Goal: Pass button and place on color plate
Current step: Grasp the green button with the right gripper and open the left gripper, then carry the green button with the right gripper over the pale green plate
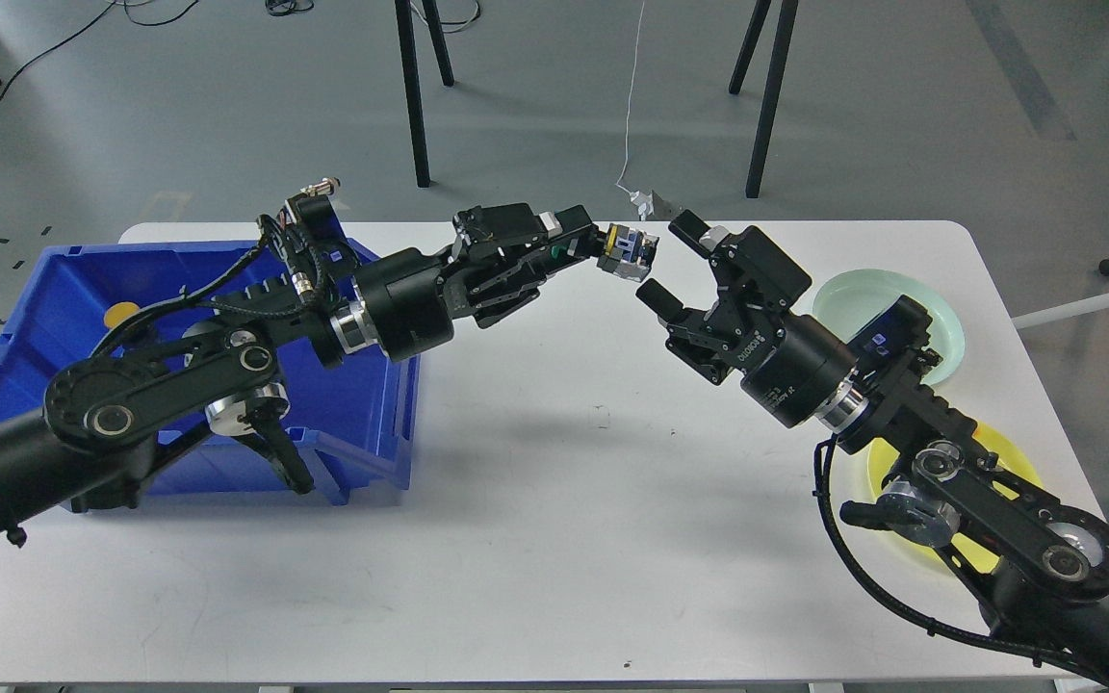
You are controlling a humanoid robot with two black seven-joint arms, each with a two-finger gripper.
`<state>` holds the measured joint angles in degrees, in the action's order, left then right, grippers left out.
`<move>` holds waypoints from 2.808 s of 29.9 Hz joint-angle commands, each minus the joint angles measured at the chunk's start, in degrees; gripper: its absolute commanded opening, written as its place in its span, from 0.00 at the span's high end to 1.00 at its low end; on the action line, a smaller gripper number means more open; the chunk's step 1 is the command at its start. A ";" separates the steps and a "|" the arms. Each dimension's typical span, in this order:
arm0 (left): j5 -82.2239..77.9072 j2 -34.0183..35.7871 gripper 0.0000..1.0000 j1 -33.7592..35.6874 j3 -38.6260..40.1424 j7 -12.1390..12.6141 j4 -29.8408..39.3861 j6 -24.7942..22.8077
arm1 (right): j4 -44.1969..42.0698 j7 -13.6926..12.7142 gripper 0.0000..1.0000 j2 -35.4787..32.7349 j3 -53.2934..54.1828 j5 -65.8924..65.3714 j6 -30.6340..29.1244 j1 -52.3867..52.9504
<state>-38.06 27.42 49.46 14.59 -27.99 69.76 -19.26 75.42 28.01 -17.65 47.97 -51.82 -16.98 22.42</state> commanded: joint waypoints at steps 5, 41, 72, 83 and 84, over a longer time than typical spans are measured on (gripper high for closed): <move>0.53 0.00 0.83 -0.16 0.00 -0.01 0.03 -0.08 | -0.01 -0.01 0.03 2.00 -0.07 0.14 0.45 0.00; 2.73 0.09 0.83 -0.33 0.00 -0.01 -0.41 -0.61 | 0.26 -0.01 0.28 5.17 -2.71 0.14 6.96 0.26; 2.82 0.00 0.49 -0.86 0.09 -0.01 -0.68 -0.17 | 0.43 -0.01 1.00 5.70 -3.14 0.14 7.13 0.00; 2.82 -0.09 0.25 -3.32 3.87 -0.01 -0.68 -0.52 | 0.43 -0.01 1.00 5.70 -3.06 0.23 7.66 -0.36; 2.82 -0.09 0.24 -3.32 3.87 -0.01 -0.76 -0.43 | 0.43 -0.01 1.00 5.70 -2.71 0.32 7.83 -0.36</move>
<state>-35.24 27.34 46.22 18.30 -27.99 69.08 -19.77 75.85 27.99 -11.94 44.87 -51.68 -9.74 22.08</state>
